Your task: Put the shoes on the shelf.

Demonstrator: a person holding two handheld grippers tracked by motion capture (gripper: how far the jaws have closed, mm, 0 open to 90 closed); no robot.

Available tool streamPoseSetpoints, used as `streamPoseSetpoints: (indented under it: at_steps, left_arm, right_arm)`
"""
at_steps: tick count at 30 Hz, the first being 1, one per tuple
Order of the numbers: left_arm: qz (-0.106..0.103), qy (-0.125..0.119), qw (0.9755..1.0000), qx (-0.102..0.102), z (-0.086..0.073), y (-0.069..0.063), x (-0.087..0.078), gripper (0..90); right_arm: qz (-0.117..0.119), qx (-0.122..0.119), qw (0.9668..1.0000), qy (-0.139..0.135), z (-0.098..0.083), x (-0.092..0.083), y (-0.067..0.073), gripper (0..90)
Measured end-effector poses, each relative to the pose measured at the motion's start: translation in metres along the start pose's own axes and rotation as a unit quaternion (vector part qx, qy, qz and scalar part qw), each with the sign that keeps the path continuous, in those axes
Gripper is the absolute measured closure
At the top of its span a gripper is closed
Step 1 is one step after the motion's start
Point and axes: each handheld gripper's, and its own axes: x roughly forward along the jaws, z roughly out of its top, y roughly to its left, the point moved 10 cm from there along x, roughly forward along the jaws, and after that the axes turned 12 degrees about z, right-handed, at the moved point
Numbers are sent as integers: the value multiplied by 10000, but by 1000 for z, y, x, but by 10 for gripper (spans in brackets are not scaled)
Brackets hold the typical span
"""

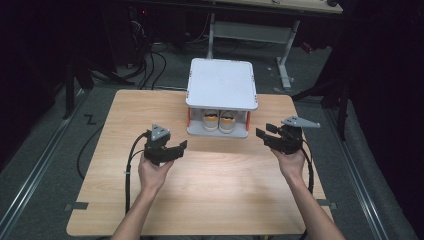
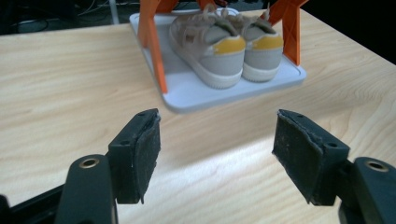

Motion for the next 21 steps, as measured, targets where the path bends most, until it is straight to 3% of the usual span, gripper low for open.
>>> streamPoseSetpoints:
  at_steps: [5, 8, 11, 15, 18, 20, 21]
  left_arm:
    - [96, 193, 9997, 89, -29, 10, -2, 318]
    - [199, 370, 9991, 43, -48, 18, 2, 314]
    - [369, 561, 9977, 23, -64, 28, 9, 308]
    - [632, 788, 9948, 126, -81, 40, 17, 302]
    - [812, 939, 9921, 196, -93, 46, 23, 295]
    - [954, 1026, 9896, 331, -102, 49, 27, 294]
    - [902, 886, 9916, 272, -103, 49, 29, 278]
  right_arm:
    - [-132, 67, 9998, 147, -37, -10, -4, 477]
    - [-331, 26, 9987, 390, -67, -9, -11, 472]
    - [-580, 23, 9957, 725, -99, -5, -23, 467]
    - [-768, 260, 9920, 963, -132, -3, -38, 456]
    - [-853, 302, 9904, 1049, -143, -2, -44, 446]
    - [-953, 198, 9881, 1189, -150, 1, -47, 421]
    - [-964, 163, 9880, 1193, -151, 1, -47, 419]
